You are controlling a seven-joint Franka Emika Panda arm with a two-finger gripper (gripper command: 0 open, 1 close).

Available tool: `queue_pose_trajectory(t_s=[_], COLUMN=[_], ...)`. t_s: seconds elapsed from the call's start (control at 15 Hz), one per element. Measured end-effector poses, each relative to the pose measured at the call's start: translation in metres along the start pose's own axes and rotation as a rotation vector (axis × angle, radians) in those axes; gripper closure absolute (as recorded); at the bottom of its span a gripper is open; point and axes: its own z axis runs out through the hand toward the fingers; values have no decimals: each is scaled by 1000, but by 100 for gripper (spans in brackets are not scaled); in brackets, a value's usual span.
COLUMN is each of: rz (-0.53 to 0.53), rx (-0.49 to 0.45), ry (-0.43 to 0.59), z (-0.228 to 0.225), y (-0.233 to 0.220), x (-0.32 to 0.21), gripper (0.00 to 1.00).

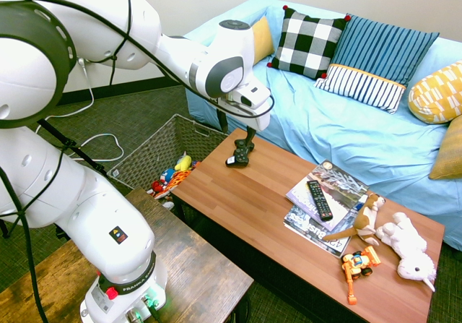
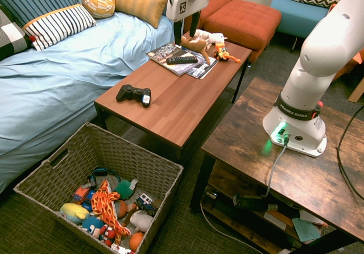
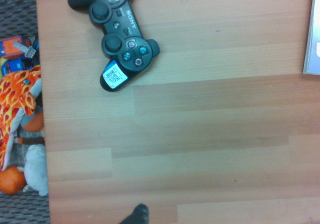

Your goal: Put the gamepad in the basket

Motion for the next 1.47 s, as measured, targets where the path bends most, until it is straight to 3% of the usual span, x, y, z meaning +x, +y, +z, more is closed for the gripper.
queue_pose_trajectory(t_s=[0.27, 0.6, 1.0, 1.33, 1.47], rz=[4, -83, -215, -283, -257], rx=[18, 39, 5, -21, -51], ry=[27, 112, 123, 54, 62], z=[4, 27, 104, 174, 193], y=[-9, -71, -159, -189, -198], x=[2, 12, 22, 27, 36], gripper=[0, 0, 0, 0, 0])
